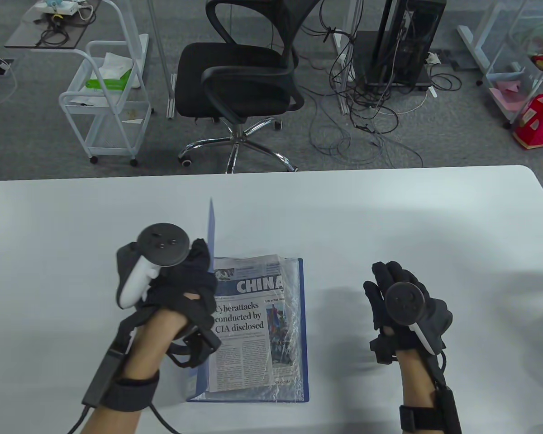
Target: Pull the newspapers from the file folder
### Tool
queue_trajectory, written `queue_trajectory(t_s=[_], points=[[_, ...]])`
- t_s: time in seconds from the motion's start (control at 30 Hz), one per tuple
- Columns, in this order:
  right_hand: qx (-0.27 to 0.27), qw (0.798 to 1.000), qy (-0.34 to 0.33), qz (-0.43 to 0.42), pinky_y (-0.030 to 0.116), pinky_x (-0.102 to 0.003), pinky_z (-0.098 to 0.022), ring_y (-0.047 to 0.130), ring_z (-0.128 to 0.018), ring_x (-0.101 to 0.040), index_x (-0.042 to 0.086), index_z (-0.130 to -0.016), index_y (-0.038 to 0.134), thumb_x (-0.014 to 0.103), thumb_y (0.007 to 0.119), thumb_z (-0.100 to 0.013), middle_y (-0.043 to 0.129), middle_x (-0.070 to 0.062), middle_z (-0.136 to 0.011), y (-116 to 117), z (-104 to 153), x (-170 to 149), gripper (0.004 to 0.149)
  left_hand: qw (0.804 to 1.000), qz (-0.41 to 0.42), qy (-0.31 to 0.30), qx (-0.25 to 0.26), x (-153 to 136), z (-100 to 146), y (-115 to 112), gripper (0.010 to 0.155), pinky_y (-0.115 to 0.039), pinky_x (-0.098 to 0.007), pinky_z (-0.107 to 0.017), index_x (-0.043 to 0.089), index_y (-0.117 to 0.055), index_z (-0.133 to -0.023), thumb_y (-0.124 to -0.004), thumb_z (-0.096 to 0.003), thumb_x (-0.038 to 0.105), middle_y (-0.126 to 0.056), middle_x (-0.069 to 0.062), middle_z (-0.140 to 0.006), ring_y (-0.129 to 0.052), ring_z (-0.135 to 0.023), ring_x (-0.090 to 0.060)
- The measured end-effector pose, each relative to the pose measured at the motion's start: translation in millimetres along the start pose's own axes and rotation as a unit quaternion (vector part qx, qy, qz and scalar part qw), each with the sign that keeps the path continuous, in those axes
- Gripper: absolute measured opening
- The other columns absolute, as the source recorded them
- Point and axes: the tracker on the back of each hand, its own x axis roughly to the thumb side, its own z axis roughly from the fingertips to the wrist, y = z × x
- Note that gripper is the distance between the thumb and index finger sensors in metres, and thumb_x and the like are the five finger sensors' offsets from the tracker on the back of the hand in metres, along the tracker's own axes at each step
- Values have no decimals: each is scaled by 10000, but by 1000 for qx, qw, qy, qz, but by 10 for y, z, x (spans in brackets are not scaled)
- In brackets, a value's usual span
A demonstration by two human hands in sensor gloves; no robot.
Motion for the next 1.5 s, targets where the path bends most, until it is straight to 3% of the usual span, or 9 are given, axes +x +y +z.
queue_trajectory(t_s=[0.2, 0.4, 0.53, 0.77, 0.83, 1.0, 1.13, 1.27, 1.5], points=[[2, 1000, 1, 5, 628, -651, -633, 791, -925, -412, 272, -926, 741, 525, 693, -398, 755, -89, -1018, 7, 10, 1, 588, 966, -209, 135, 73, -454, 111, 410, 762, -738, -607, -611, 47, -261, -1084, -746, -512, 181, -293, -342, -1135, -730, -968, -584], [3, 1000, 9, 17, 641, -651, -620, 802, -912, -417, 264, -925, 743, 523, 694, -399, 763, -97, -1010, 35, 13, -6, 588, 932, -288, 196, 100, -891, 16, 275, 832, -456, -702, -715, 96, -294, -1115, -812, -496, 293, -145, -252, -1159, -270, -1050, -607], [13, 1000, 11, 13, 641, -652, -618, 803, -910, -421, 261, -924, 745, 522, 694, -399, 763, -100, -1010, 70, 11, -11, 589, 944, -283, 158, 67, -1137, -104, -30, 806, -424, -688, -715, 120, -367, -1127, -814, -491, 332, -232, -222, -1182, -284, -1055, -578], [30, 999, 8, 20, 645, -650, -618, 807, -909, -419, 261, -925, 745, 524, 694, -399, 767, -100, -1009, 149, 15, 3, 590, 986, -146, 82, 16, -1581, -354, -802, 749, -514, -689, -679, 124, -468, -1128, -774, -495, 383, -360, -233, -1190, -425, -1034, -608], [36, 999, 4, 27, 647, -649, -618, 808, -910, -417, 263, -925, 745, 524, 694, -399, 765, -98, -1010, 183, 20, 28, 589, 989, -127, 76, 1, -1637, -389, -993, 758, -435, -719, -676, 114, -458, -1132, -763, -498, 397, -320, -259, -1184, -325, -1018, -634], [48, 999, -11, 23, 645, -646, -627, 803, -919, -410, 276, -930, 737, 529, 691, -401, 755, -89, -1021, 247, 26, 178, 588, 978, -205, -24, -29, -1414, -331, -1273, 788, -361, -707, -697, 139, -399, -1136, -766, -492, 405, -238, -231, -1188, -248, -1033, -606], [60, 998, -31, -6, 647, -637, -640, 802, -934, -391, 313, -937, 727, 536, 686, -405, 744, -68, -1036, 312, -17, 493, 578, 945, -217, -174, -170, -1163, -253, -1691, 826, -258, -671, -704, 172, -332, -1131, -784, -485, 415, -144, -172, -1178, -115, -1024, -536], [94, 994, -56, -7, 654, -628, -647, 809, -940, -370, 344, -931, 729, 534, 692, -406, 743, -48, -1040, 475, -167, 947, 559, 910, -272, -190, -246, -1072, -202, -1971, 932, -189, -682, -683, 178, -258, -1128, -806, -446, 497, -69, -165, -1160, -53, -1008, -531], [145, 987, -55, 45, 681, -596, -658, 847, -925, -325, 370, -920, 730, 508, 729, -399, 760, -1, -1034, 961, -580, 1688, 539, 900, -318, -182, -237, -1072, -218, -2051, 895, -238, -680, -678, 190, -276, -1110, -828, -452, 444, -80, -154, -1139, -102, -1006, -530]])
